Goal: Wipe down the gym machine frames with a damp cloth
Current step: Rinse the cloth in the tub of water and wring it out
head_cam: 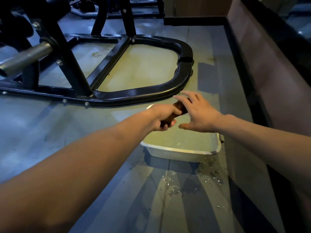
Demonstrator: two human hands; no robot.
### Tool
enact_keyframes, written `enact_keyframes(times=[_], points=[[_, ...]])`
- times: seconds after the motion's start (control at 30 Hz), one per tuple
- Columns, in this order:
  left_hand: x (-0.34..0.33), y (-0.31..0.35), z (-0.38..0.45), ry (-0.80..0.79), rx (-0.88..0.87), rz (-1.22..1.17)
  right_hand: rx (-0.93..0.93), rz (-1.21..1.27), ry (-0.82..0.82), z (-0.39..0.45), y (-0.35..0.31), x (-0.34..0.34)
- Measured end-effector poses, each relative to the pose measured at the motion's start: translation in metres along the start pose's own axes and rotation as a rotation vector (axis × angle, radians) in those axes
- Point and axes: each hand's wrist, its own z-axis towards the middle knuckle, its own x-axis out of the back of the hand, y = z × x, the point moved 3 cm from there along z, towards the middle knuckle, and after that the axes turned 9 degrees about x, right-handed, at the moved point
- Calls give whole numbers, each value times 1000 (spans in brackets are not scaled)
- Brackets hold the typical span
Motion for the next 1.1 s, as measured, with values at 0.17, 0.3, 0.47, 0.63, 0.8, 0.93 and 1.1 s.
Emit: enact_keyframes(times=[0.17, 0.3, 0.47, 0.63, 0.8, 0.93, 1.1], points=[[2, 2, -20, -524, 158, -142, 225, -35, 299, -2, -9, 11], [1, 9, -29, -377, 52, 239, 202, 63, 182, -2, -15, 23], [-14, 7, -16, 293, -418, 1064, -1, -87, -144, 3, -17, 17], [-20, 2, -5, 544, -700, 1300, -296, 228, -232, -2, -18, 0], [-6, 6, -2, 530, -909, 1455, -365, 588, -261, -3, -20, -7], [5, 2, -2, 503, -989, 1605, -453, 1090, -444, -7, -35, -27], [6, -10, 6, 507, -1031, 1555, -421, 1051, -545, -6, -29, -33]])
